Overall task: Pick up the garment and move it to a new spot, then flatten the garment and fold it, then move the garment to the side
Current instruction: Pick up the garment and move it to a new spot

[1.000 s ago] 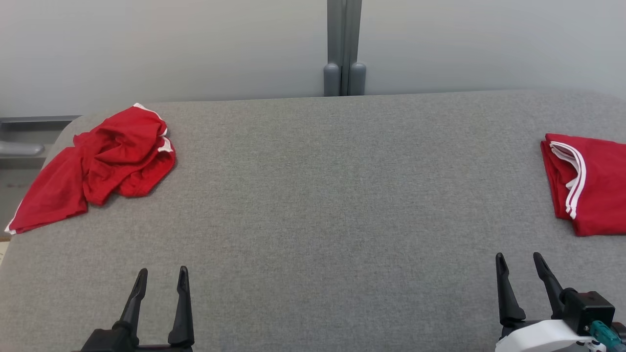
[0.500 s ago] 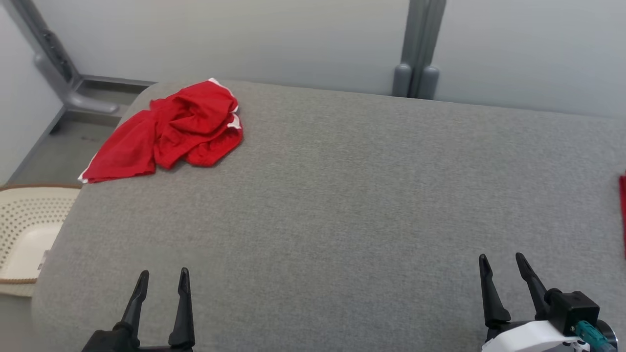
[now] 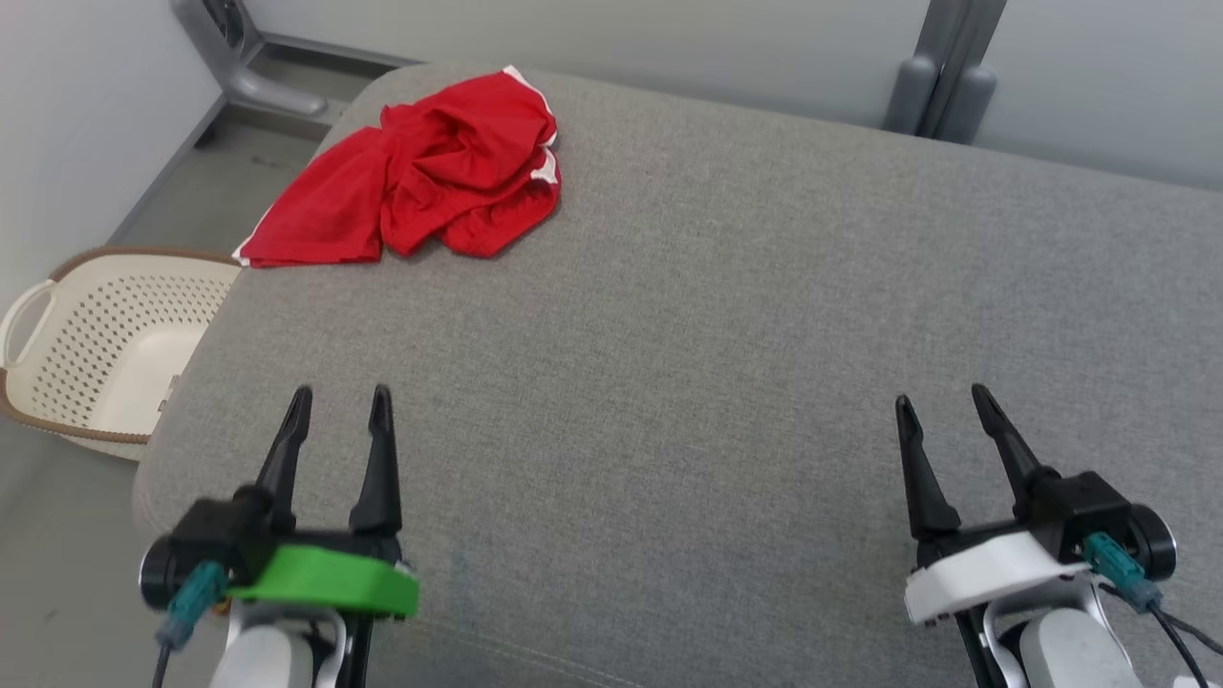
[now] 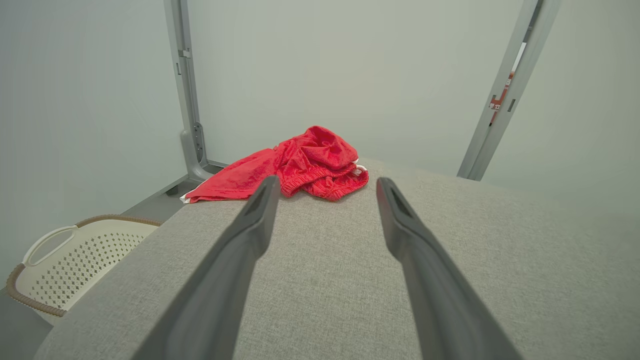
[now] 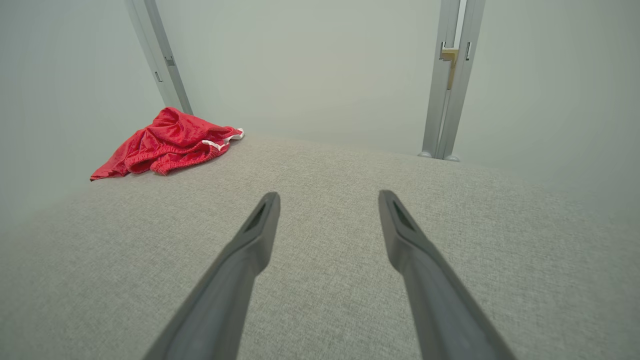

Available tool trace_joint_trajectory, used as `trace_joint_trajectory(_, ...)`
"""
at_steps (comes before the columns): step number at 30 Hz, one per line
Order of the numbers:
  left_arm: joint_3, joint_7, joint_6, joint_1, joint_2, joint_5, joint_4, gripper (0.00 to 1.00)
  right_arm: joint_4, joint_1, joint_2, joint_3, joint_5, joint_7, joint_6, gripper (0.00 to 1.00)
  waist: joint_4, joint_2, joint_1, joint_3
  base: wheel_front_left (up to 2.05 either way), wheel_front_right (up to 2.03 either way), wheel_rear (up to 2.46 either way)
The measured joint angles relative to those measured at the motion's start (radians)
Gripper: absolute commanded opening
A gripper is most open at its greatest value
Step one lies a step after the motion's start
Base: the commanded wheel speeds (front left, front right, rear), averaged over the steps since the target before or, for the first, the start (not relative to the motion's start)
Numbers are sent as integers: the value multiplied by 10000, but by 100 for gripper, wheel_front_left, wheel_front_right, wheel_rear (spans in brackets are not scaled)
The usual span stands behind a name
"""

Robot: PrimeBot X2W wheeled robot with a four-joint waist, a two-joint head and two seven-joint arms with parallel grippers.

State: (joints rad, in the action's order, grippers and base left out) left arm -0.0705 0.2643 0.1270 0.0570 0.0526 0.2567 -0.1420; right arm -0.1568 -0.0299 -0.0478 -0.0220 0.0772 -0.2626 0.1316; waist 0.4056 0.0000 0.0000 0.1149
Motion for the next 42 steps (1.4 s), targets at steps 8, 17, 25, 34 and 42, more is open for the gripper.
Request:
trace_joint_trajectory(8, -2562, -4, 17, 5010, 2065, 2972, -2326, 100, 288, -1921, 2, -226, -830, 0, 0, 100, -41, 0, 0, 1680, 0, 0, 0)
trace_joint_trajectory(17, -4316, -311, 19, 8832, 3741, 6151, -4857, 100, 802, -2713, -21, -401, -1026, 0, 0, 100, -826, 0, 3, 4093, 0, 0, 0)
trace_joint_trajectory(25, -4884, -510, 19, 10025, 4514, 7446, -6941, 100, 1559, -3045, 128, -648, -1070, -123, 19, 100, -2054, -1, 2, 5691, 0, 0, 0)
trace_joint_trajectory(34, -5660, -872, -2, 10244, 5212, 8314, -7254, 0, 1687, -3080, 201, -598, -965, -171, 48, 100, -3126, 0, 0, 6237, 0, 0, 0)
trace_joint_trajectory(42, -6915, -686, 15, 9808, 6021, 9037, -4637, 0, 1189, -2750, 61, -387, -410, -130, 15, 100, -3192, 0, 1, 5576, 0, 0, 0)
